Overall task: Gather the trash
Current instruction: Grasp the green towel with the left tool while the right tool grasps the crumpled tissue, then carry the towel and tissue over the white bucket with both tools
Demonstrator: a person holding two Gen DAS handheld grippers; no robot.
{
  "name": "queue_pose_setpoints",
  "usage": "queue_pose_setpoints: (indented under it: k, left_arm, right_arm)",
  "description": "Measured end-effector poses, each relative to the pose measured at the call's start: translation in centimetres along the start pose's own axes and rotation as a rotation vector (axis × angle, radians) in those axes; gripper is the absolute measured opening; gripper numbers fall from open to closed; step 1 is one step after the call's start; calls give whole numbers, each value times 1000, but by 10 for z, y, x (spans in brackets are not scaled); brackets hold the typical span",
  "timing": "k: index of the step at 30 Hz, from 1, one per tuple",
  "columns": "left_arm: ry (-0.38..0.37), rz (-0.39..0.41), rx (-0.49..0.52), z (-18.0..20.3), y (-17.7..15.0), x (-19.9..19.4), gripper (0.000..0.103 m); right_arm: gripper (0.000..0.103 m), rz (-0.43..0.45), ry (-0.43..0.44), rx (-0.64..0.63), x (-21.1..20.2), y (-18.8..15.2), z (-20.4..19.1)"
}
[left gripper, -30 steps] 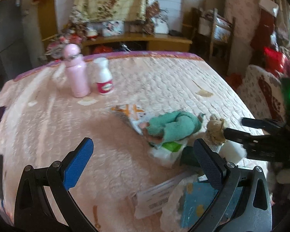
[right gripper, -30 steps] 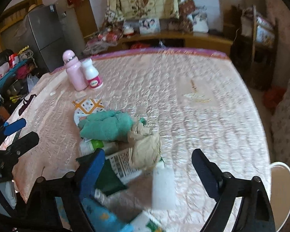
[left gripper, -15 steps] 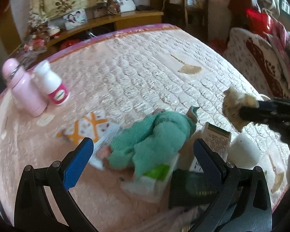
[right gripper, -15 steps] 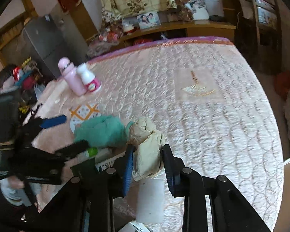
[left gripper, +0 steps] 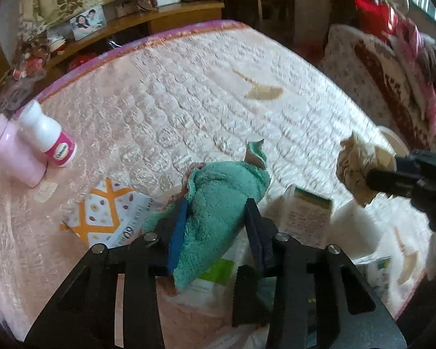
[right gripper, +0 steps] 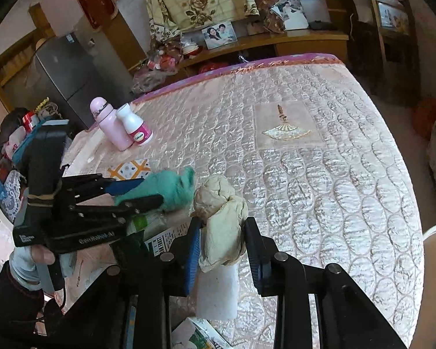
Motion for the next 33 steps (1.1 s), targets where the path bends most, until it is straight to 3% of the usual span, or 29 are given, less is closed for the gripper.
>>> queue_pose_setpoints:
  k: [7,11,20,33]
  left_arm:
    - [-29,81,-45,7,-5,-51,36]
    - [-56,122,-24,32,-6,-79,36]
    - [-99,129,85,132,-8,-99,36]
    - [-211,78,165,284,5,-76,36]
  right_arm:
    - [29,41,-19,-10,-25,-12,0]
    - [29,63,-17,-1,-42,-22,6]
    - [29,96,-84,53,-84,-61,50]
    - [29,110,-240,279,-146,-130,179]
Point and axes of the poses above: each gripper's, at about its wrist camera, not at the fingertips, and x roughly the way its jaws point, z to its right, y to its top, the point moved 2 cm from there along x, roughly the way its jaws point, and after that the axes turned 14 degrees about -z, right-handed, at the moved point
